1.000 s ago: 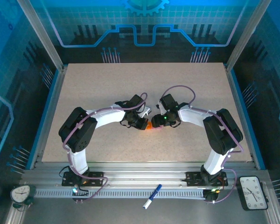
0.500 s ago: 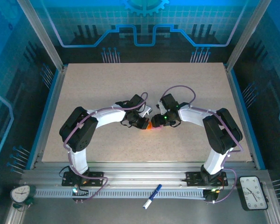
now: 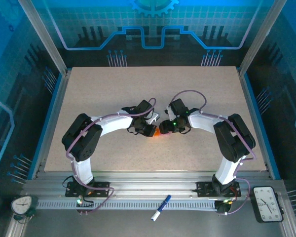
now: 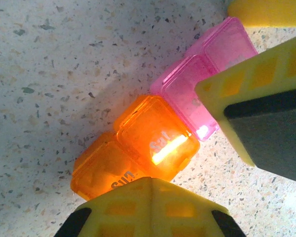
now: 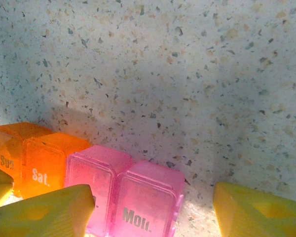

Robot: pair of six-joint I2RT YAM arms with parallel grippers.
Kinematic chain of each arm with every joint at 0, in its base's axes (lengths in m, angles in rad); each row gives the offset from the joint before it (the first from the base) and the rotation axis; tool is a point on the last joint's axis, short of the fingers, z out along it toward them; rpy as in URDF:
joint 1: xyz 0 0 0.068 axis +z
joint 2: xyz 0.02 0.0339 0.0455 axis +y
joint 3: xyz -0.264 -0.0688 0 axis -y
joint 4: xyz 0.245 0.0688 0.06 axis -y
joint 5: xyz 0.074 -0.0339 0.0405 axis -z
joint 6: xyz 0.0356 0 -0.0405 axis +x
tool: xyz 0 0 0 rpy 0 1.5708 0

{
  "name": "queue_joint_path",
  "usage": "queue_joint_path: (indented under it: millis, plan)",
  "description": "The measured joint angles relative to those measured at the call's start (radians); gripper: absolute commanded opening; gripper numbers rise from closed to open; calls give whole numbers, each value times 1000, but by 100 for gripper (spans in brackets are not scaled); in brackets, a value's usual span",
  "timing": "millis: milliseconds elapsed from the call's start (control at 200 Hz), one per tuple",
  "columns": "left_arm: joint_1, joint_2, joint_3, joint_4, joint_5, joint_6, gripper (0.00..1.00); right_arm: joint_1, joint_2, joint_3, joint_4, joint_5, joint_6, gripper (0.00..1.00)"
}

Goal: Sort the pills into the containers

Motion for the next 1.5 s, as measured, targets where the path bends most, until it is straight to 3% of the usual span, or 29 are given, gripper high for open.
queue_joint_path:
  millis: [595, 1031, 1501]
  plan:
    - [-9, -10, 1, -38, -39, 21, 0, -5, 4, 0, 5, -10, 1, 67]
    - [-70, 15, 39, -64, -149, 22, 0, -7, 8, 2, 5, -15, 3, 67]
    - [-81, 9, 39, -67, -186, 29, 0, -13, 11, 5, 4, -26, 7, 67]
